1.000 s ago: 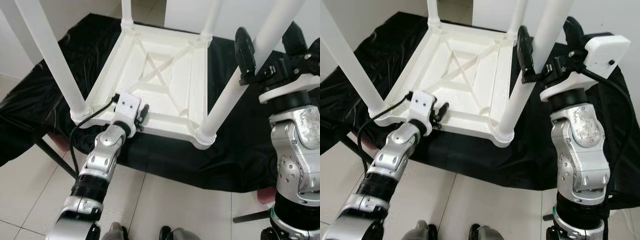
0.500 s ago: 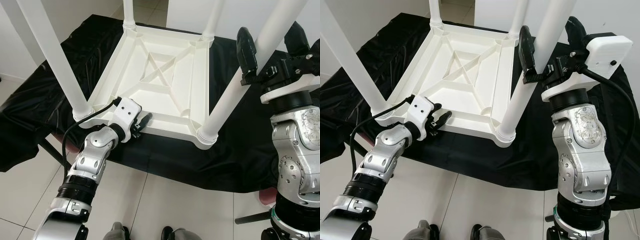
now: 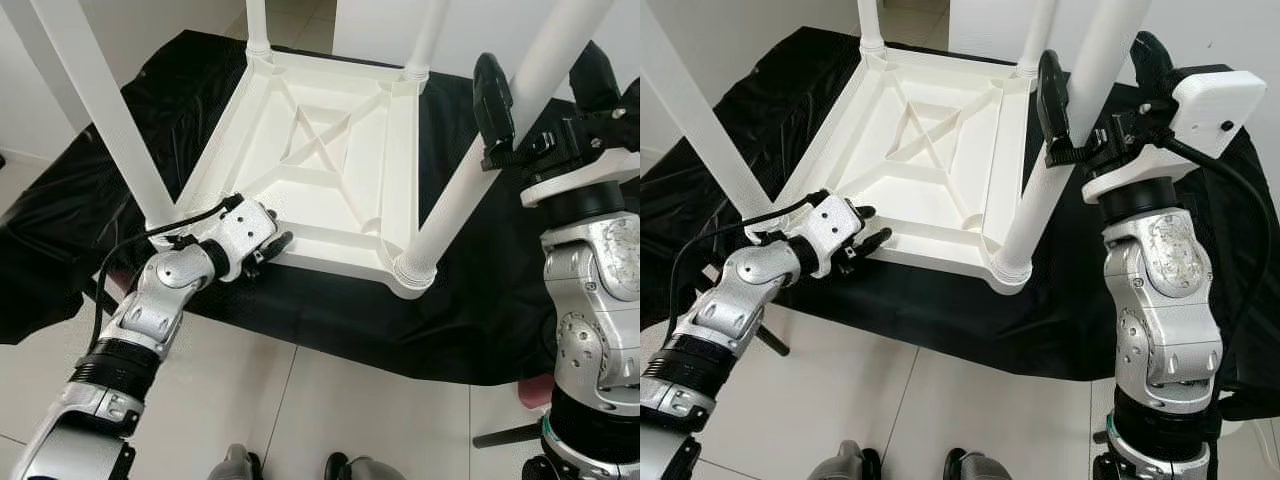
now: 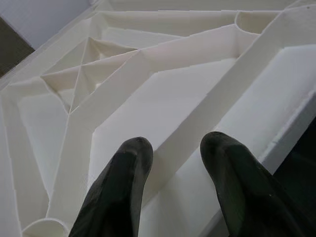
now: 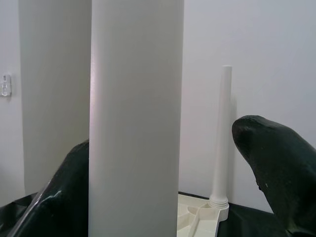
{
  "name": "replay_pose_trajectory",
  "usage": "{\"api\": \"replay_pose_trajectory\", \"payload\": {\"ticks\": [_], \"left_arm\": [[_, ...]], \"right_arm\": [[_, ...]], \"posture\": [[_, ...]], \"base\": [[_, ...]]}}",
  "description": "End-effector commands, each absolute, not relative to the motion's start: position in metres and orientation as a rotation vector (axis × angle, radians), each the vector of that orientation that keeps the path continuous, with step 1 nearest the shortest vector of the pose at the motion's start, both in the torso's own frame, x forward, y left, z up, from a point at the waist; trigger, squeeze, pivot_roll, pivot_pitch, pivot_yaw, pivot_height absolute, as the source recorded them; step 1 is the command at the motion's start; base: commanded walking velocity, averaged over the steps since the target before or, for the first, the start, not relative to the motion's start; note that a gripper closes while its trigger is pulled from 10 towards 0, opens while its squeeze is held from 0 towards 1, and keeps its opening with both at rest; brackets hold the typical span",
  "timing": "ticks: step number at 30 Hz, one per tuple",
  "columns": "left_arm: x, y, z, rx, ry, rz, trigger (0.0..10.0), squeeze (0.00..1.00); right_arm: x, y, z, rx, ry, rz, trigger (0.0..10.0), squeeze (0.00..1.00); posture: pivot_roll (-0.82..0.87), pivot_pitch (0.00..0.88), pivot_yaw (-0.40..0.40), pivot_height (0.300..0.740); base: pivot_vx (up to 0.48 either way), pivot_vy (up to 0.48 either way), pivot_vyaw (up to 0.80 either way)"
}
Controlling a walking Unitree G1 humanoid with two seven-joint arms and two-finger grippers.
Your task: Building children table
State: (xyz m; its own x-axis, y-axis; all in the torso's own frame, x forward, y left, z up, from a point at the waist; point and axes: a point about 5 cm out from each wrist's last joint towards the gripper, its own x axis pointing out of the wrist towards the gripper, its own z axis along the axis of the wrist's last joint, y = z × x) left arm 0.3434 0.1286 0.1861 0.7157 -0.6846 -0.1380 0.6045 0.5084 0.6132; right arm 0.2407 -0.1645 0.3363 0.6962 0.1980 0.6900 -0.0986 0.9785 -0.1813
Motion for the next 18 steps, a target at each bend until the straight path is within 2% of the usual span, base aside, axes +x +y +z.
{"api": "replay_pose_trajectory", "payload": {"ticks": [1,2,5,7,8,9,10,12,15,18], "left_arm": [[0.333,0.129,0.165,0.76,0.028,-1.036,10.0,0.0],[0.334,0.131,0.167,0.825,0.015,-1.046,10.0,0.0],[0.339,0.133,0.172,0.838,-0.006,-1.011,10.0,0.0],[0.355,0.135,0.19,0.731,-0.095,-0.849,10.0,0.0],[0.355,0.135,0.19,0.731,-0.095,-0.849,10.0,0.0],[0.367,0.137,0.204,0.59,-0.15,-0.712,10.0,0.0],[0.367,0.137,0.204,0.59,-0.15,-0.712,10.0,0.0],[0.375,0.139,0.214,0.421,-0.191,-0.589,10.0,0.0],[0.377,0.14,0.216,0.368,-0.195,-0.558,10.0,0.0],[0.386,0.14,0.212,0.283,-0.168,-0.401,10.0,0.0]], "right_arm": [[0.237,-0.168,0.339,-0.138,-0.8,0.131,10.0,0.0],[0.237,-0.168,0.339,-0.136,-0.801,0.13,10.0,0.0],[0.236,-0.168,0.339,-0.134,-0.8,0.127,10.0,0.0],[0.236,-0.168,0.339,-0.134,-0.801,0.12,10.0,0.0],[0.236,-0.168,0.339,-0.134,-0.801,0.12,10.0,0.0],[0.235,-0.168,0.339,-0.133,-0.802,0.116,10.0,0.0],[0.235,-0.168,0.339,-0.133,-0.802,0.116,10.0,0.0],[0.236,-0.168,0.338,-0.131,-0.801,0.114,10.0,0.0],[0.236,-0.168,0.338,-0.131,-0.801,0.114,10.0,0.0],[0.237,-0.169,0.338,-0.127,-0.803,0.113,10.0,0.0]], "posture": [[-0.04,0.167,0.016,0.74],[-0.05,0.169,0.021,0.74],[-0.05,0.169,0.021,0.74],[-0.05,0.17,0.026,0.74],[-0.05,0.17,0.026,0.74],[-0.05,0.17,0.026,0.74],[-0.05,0.17,0.026,0.74],[-0.05,0.17,0.026,0.74],[-0.05,0.17,0.026,0.74],[-0.04,0.162,0.01,0.74]], "base": [[0.0,0.0,0.0],[0.0,0.0,0.0],[0.0,0.0,0.0],[0.0,0.0,0.0],[0.0,0.0,0.0],[0.0,0.0,0.0],[0.0,0.0,0.0],[0.0,0.0,0.0],[0.0,0.0,0.0],[0.0,0.0,0.0]]}}
